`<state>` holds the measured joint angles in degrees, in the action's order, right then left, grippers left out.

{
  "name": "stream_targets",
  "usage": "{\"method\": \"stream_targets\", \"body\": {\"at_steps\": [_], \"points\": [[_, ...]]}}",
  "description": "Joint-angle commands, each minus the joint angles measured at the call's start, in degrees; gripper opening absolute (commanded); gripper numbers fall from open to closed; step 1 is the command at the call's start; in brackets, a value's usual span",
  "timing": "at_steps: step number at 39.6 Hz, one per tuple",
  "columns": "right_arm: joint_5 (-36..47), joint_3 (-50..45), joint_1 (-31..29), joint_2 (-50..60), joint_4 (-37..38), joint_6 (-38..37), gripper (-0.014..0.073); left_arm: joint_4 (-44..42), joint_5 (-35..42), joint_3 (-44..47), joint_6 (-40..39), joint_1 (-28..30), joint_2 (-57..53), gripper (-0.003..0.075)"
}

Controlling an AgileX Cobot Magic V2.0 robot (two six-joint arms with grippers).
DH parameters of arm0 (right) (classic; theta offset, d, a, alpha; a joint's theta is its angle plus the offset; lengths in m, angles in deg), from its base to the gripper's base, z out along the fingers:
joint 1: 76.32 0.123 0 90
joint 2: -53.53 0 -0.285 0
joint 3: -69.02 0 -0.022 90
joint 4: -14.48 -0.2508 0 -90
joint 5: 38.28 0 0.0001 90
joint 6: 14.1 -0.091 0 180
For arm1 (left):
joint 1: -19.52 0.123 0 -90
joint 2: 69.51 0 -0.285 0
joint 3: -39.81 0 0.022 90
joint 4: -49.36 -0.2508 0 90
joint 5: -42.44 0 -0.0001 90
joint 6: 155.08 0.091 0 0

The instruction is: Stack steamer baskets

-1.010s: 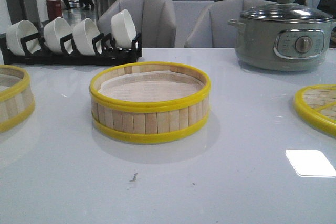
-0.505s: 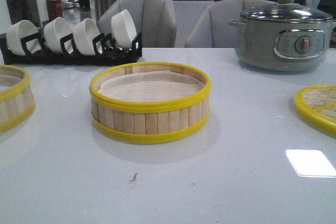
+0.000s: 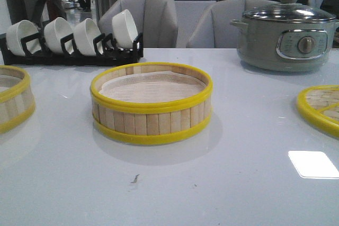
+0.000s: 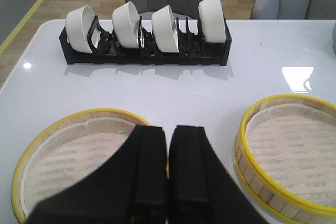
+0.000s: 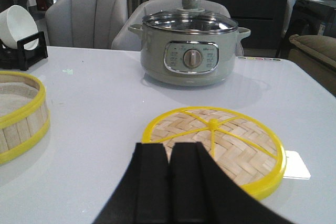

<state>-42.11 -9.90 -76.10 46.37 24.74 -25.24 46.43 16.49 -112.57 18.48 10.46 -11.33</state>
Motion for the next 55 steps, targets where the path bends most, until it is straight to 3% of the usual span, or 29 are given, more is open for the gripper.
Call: {"method": "stream_targets", "body": {"at_steps": [1, 25, 37, 41, 46, 55], "points": [[4.9, 0.8, -0.4, 1.2, 0.5, 0.6, 0.0036, -0.7, 5.1, -2.1, -0.1, -0.5, 0.1, 0.0083], [5.2, 0.9, -0.4, 1.2, 0.6, 0.6, 0.0036, -2.6, 8.5, -2.1, -0.1, -0.5, 0.1, 0.0083], [13.5, 1.3, -0.4, 1.2, -0.3, -1.2, 0.0036, -2.6, 7.9, -2.1, -0.1, -0.5, 0.1, 0.0083], [6.3, 4.9, -0.3, 1.2, -3.8, -7.9, 0.0036, -2.6, 7.9, -2.1, -0.1, -0.5, 0.1, 0.0083], [-5.7, 13.1, -0.3, -0.8, -3.8, -7.8, 0.0036, -3.6, 8.0, -2.1, -0.1, -0.5, 0.1, 0.0083], [-13.7, 28.0, -0.3, -19.8, -3.7, -7.7, 0.0036, -5.2, 8.0, -2.1, -0.1, -0.5, 0.1, 0.0083]]}}
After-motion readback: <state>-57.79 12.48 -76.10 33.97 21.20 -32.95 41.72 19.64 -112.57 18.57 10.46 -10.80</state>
